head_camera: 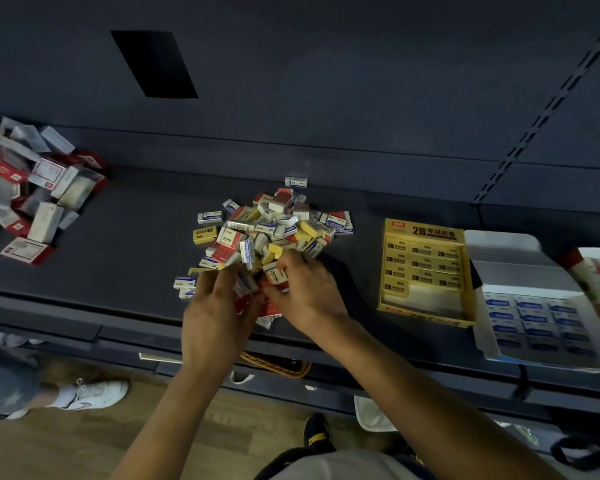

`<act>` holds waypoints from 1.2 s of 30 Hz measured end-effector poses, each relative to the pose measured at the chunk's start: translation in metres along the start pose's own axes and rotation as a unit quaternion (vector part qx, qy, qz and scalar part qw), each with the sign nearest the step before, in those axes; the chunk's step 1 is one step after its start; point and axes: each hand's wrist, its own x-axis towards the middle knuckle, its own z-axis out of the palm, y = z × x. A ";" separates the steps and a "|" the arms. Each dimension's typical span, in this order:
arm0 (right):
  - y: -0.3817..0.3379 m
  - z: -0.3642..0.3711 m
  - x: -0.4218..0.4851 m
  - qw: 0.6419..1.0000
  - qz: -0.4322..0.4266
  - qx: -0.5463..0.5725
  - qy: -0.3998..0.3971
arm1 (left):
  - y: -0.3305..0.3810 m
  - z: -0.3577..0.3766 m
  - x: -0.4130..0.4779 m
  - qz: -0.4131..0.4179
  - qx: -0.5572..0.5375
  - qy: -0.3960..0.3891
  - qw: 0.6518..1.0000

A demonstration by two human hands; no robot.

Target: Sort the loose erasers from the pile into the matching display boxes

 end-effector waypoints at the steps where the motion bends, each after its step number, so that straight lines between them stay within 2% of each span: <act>1: 0.002 0.000 0.000 1.000 0.003 0.001 -0.003 | 0.000 0.000 0.001 0.000 0.000 0.002 1.000; 7: 0.010 -0.005 -0.007 1.000 -0.004 0.002 0.008 | 0.002 0.000 0.006 -0.016 -0.037 0.017 0.999; 12: 0.015 -0.015 -0.014 0.999 -0.008 0.016 0.043 | 0.011 0.002 0.005 0.001 -0.134 0.025 0.991; 17: 0.024 -0.025 -0.021 0.996 -0.013 0.015 0.091 | 0.024 0.008 0.006 -0.028 -0.264 -0.026 0.964; 21: 0.033 -0.039 -0.026 0.995 -0.002 0.016 0.097 | 0.042 0.009 0.007 -0.057 -0.333 -0.056 0.940; 26: 0.045 -0.055 -0.038 0.993 0.010 0.021 0.115 | 0.064 0.012 0.007 -0.060 -0.365 -0.081 0.926; 30: 0.058 -0.071 -0.049 0.993 0.021 0.021 0.112 | 0.080 0.020 0.007 -0.024 -0.351 -0.123 0.928; 36: 0.082 -0.092 -0.063 0.992 0.041 0.004 0.115 | 0.109 0.032 0.007 -0.061 -0.378 -0.158 0.910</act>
